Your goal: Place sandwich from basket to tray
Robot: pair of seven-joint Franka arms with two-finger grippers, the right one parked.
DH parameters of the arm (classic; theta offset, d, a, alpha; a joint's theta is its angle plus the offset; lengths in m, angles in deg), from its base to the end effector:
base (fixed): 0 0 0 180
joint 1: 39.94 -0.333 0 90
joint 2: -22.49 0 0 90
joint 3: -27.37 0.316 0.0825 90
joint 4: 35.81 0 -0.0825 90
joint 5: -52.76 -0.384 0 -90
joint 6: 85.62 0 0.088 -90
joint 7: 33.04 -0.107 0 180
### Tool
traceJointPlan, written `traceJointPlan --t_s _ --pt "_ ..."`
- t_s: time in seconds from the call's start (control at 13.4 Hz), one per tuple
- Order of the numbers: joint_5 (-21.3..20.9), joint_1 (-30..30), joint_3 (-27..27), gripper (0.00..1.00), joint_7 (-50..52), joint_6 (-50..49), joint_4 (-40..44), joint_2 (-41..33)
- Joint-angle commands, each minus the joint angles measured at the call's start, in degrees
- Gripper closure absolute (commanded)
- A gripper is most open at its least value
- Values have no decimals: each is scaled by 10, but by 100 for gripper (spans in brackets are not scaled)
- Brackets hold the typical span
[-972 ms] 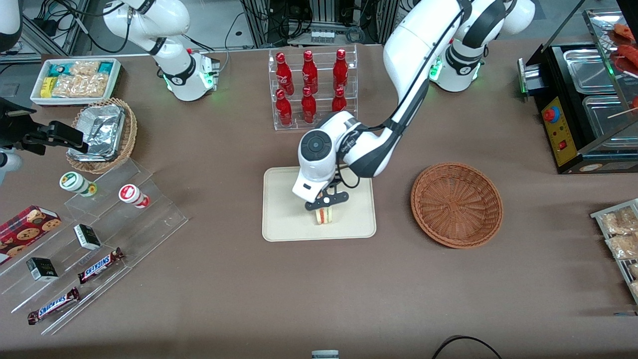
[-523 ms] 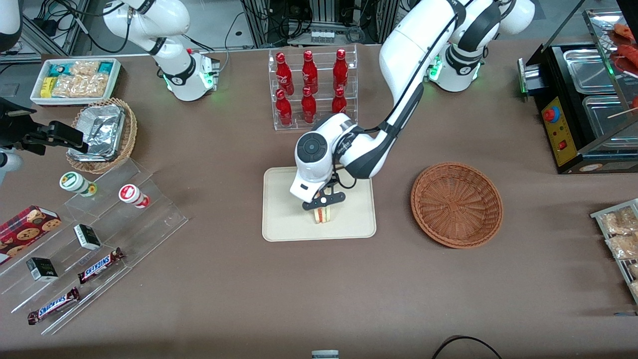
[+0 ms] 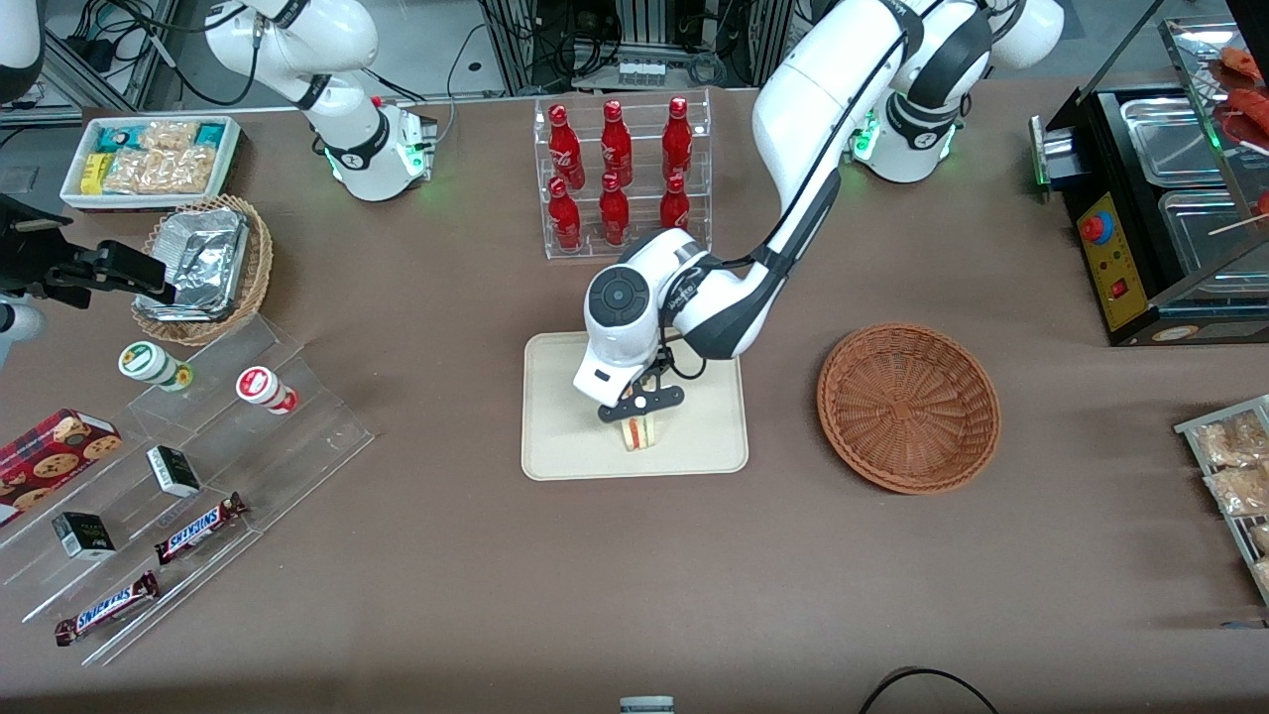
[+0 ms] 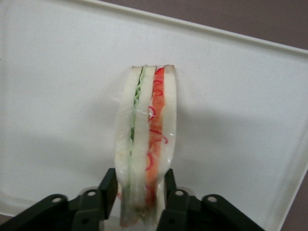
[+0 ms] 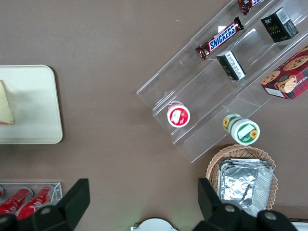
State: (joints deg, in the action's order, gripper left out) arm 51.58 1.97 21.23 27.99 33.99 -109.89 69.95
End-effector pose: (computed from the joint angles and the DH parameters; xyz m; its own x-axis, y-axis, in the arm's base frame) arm 0.5118 -0.5395 0.2477 0.9668 0.2462 -0.0681 0.2470 -0.9690 0.0034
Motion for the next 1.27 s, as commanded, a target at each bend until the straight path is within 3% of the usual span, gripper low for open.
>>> traceJointPlan --t_s 0.0,0.37,0.6,1.2 --pt "-2 1 8 0 0 -18 13 -19" --pt "-7 -18 11 0 -2 -47 0 -85" --pt "-18 -36 22 0 -7 -118 -12 -118" --pt "-14 -168 24 0 -230 -95 -193 -267"
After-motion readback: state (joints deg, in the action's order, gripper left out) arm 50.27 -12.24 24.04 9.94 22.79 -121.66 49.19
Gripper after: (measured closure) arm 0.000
